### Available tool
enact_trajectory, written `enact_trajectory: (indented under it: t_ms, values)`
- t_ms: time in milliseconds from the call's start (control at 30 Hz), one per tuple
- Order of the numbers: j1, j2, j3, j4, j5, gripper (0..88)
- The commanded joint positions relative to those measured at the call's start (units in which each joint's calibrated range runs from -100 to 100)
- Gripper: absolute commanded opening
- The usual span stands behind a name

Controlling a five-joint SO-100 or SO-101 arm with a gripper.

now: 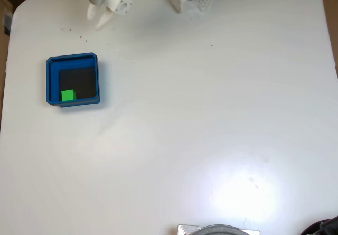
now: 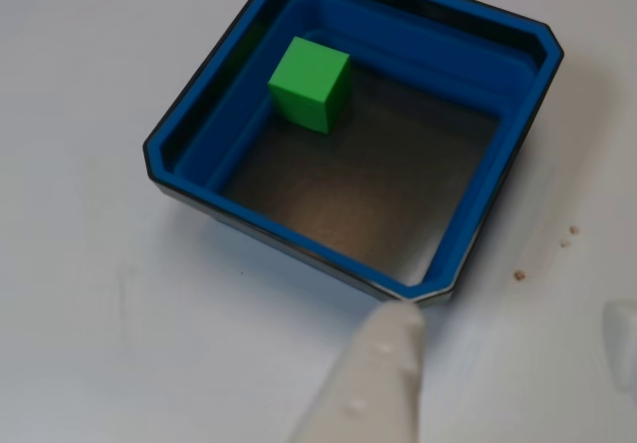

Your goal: Pick up green cube and drop it in the blue box

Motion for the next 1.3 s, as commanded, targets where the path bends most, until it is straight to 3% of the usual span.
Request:
enact_trajectory:
  t_ms: [0, 400, 967, 1267]
  values:
    - [-0.1, -7.0, 3.1, -0.8, 0.2, 8.3]
    - [0.0, -20.7, 15.9, -0.9, 0.2, 2.0]
    - [-0.4, -42.6, 39.0, -2.2, 0.1, 1.9]
    - [-0.8, -49.6, 55.4, -17.0, 0.1, 1.9]
